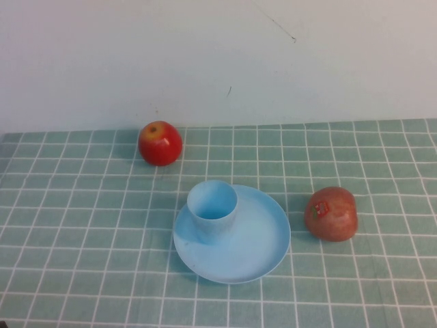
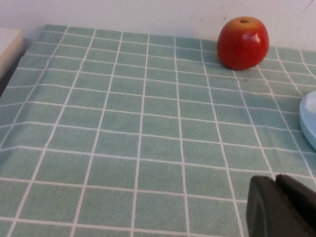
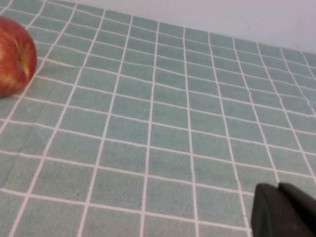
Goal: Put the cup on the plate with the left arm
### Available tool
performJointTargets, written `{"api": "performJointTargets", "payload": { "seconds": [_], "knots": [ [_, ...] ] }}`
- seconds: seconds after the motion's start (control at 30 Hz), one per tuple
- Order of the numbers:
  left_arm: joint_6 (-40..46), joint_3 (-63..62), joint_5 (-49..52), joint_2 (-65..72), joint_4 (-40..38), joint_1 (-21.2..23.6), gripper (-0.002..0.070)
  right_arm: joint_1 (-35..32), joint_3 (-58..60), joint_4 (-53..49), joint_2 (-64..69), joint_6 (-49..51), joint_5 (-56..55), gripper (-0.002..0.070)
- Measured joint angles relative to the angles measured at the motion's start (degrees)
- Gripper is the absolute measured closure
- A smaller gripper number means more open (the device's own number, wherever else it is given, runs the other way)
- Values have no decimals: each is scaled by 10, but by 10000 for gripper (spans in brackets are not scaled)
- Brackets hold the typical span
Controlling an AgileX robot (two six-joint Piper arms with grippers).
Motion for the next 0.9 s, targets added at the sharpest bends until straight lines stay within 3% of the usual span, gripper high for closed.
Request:
{"api": "performJointTargets", "payload": {
  "seconds": [0.9],
  "knots": [
    [8,0,1,-1,-3,0,673,29,0,0,0,0,0,678]
  ]
}}
